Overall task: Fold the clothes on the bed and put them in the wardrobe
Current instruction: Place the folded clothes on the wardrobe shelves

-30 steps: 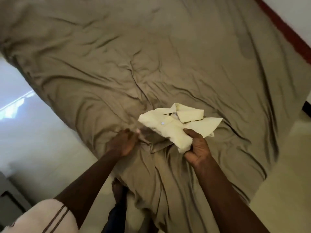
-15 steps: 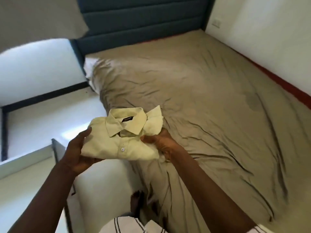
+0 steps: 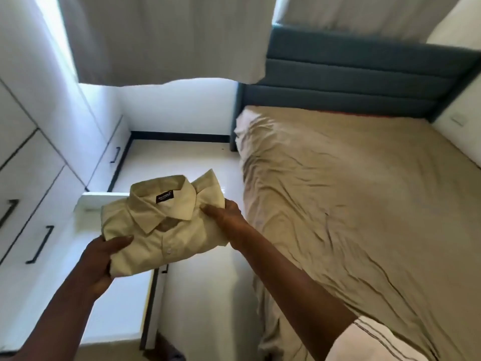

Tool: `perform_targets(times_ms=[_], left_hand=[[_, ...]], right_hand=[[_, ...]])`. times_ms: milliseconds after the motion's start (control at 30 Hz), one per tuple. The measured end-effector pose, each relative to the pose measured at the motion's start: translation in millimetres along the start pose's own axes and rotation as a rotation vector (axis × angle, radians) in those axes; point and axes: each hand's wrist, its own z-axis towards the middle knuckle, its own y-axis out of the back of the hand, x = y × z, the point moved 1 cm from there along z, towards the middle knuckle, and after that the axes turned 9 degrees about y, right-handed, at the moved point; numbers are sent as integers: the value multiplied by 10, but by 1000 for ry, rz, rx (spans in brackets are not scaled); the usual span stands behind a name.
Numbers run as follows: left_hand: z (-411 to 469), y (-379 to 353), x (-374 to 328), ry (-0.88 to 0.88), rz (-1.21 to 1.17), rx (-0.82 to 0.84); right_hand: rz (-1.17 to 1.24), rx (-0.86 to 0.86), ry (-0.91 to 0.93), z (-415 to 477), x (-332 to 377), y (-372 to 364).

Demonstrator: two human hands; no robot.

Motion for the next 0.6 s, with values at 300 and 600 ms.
perform_targets(times_ms=[300, 600], left_hand=[[508, 1807, -148, 78, -167, -342], [846, 2662, 344, 335, -389, -537]], right_hand=[[-192, 162, -11, 896, -423, -1948], [-529, 387, -141, 1727, -969, -3040]])
